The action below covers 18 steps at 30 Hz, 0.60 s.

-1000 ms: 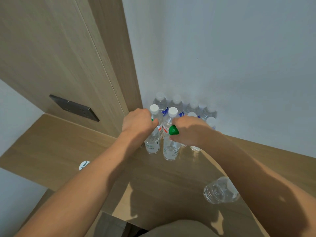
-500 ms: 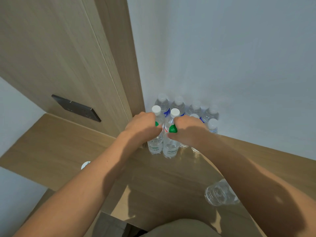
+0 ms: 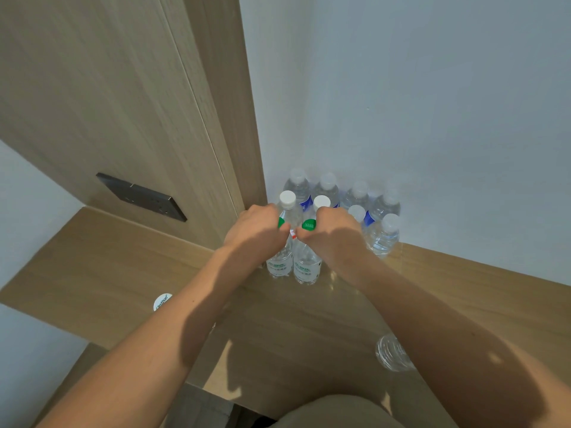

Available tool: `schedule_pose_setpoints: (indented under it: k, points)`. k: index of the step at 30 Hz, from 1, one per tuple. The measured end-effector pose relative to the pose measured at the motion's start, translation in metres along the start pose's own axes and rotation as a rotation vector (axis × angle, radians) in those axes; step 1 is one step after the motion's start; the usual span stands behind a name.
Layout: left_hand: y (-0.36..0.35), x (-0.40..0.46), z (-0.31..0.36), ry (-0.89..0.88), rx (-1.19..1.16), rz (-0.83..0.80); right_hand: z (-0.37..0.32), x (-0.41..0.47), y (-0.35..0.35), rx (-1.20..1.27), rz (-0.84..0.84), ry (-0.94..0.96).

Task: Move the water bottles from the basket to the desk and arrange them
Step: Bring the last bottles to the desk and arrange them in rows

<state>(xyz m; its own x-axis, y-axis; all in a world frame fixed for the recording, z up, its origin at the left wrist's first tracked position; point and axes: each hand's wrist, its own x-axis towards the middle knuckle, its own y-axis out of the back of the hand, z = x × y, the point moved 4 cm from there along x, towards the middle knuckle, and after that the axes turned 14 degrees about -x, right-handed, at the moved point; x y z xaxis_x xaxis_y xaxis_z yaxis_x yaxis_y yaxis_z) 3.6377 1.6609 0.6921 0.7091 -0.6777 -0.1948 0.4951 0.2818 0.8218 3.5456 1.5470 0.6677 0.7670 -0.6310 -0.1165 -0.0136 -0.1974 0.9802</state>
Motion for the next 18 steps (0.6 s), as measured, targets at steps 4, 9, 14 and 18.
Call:
schedule_pose_setpoints:
  k: [4, 9, 14, 18]
  points:
    - [-0.005, -0.003, -0.003, -0.050, 0.005, 0.015, -0.006, -0.007, 0.007, -0.054, 0.356, 0.059]
    - [-0.012, -0.010, -0.002, -0.126, 0.104, 0.064, -0.002, -0.013, -0.001, -0.068, 0.342, 0.072]
    - [-0.009, -0.008, -0.001, -0.046, 0.004, 0.018, 0.001, -0.012, -0.002, -0.101, 0.324, 0.018]
    - [-0.004, -0.016, -0.008, -0.024, -0.053, 0.008, 0.009, -0.013, -0.002, 0.051, -0.047, -0.063]
